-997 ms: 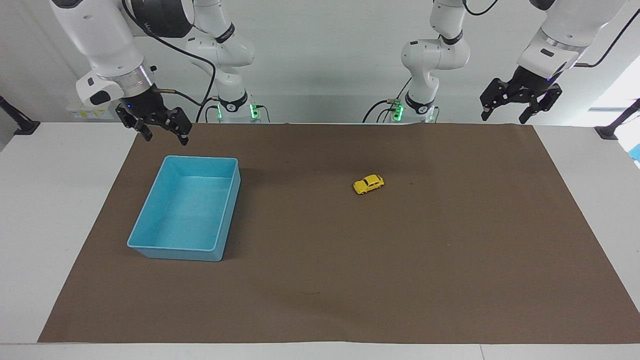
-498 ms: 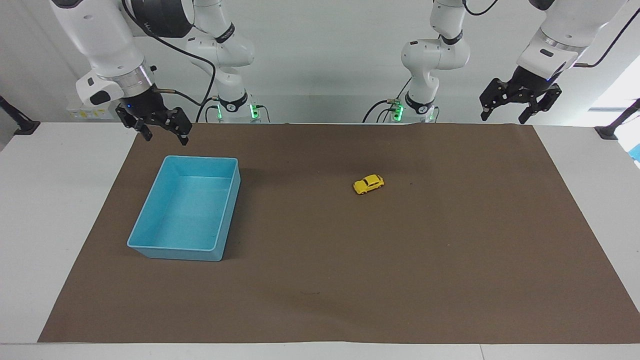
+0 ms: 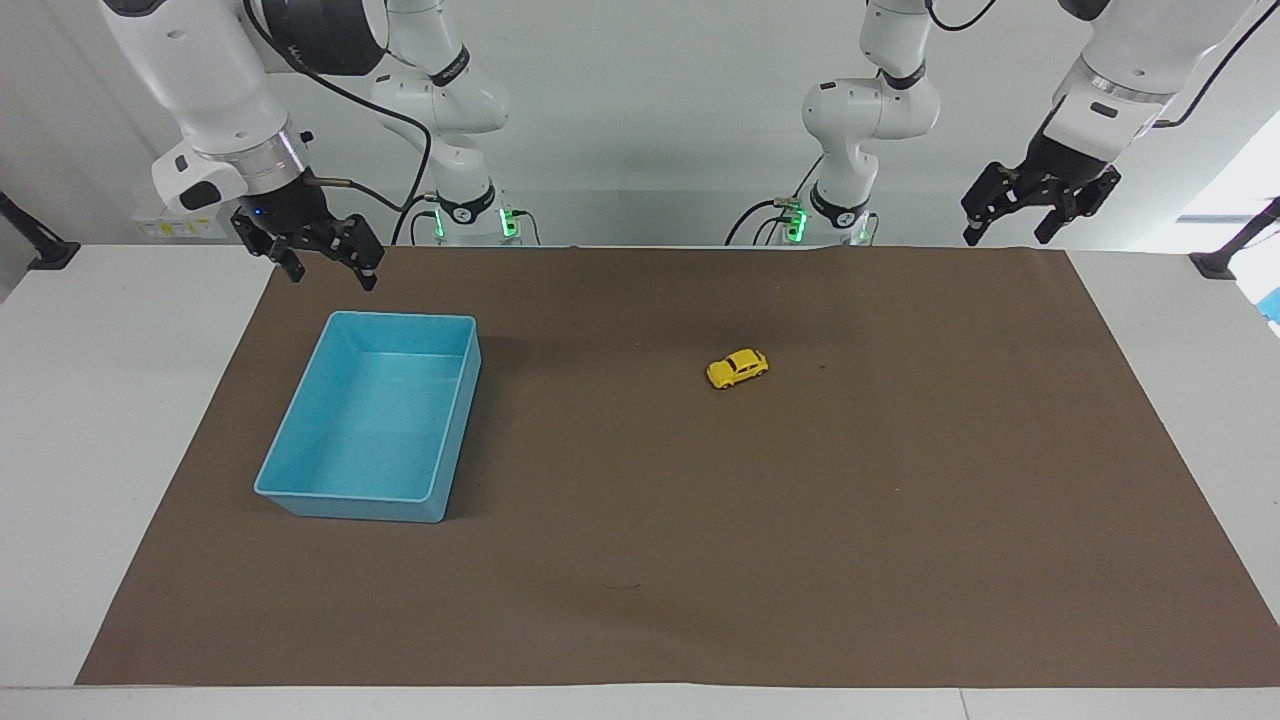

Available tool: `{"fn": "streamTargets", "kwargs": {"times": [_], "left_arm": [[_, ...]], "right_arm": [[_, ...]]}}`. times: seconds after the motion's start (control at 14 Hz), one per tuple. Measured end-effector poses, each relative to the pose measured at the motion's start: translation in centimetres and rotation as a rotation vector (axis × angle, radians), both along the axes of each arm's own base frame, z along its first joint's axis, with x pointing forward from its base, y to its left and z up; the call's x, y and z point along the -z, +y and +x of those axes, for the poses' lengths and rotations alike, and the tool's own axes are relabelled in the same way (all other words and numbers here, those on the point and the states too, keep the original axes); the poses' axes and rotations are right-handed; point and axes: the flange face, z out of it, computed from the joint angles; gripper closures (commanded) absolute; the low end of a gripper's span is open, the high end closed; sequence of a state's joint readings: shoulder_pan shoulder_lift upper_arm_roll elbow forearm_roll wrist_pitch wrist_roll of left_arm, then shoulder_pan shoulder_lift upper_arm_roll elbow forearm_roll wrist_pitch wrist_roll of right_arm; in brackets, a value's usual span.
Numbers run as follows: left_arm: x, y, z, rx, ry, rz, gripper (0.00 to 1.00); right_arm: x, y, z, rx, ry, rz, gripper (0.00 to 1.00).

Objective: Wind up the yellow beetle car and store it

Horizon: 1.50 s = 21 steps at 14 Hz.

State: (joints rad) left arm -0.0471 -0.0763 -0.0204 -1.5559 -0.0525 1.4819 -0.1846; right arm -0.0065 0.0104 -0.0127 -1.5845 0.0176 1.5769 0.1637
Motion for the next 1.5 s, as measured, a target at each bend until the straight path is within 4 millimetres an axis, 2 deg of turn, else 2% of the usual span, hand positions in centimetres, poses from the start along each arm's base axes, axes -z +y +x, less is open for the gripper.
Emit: {"fn": "streamTargets", "kwargs": {"times": [0.64, 1.0, 1.21, 1.5], "left_arm": [[0.2, -0.2, -0.6, -0.256, 0.054, 0.003, 0.0], [0.0, -0.5, -0.4, -0.653, 0.061, -0.007, 0.0], [0.1, -0.6, -0.4, -0.829, 0.08, -0.025, 0.0], [1.7, -1.5, -1.2, -1.07, 0.134, -0.003, 0.0]], "right_arm": [[0.0, 0.0, 0.0, 0.0, 0.0, 0.0, 0.0], [0.0, 0.0, 0.0, 0.0, 0.0, 0.0, 0.0], [0.0, 0.0, 0.0, 0.0, 0.0, 0.0, 0.0], [0.0, 0.0, 0.0, 0.0, 0.0, 0.0, 0.0]]}}
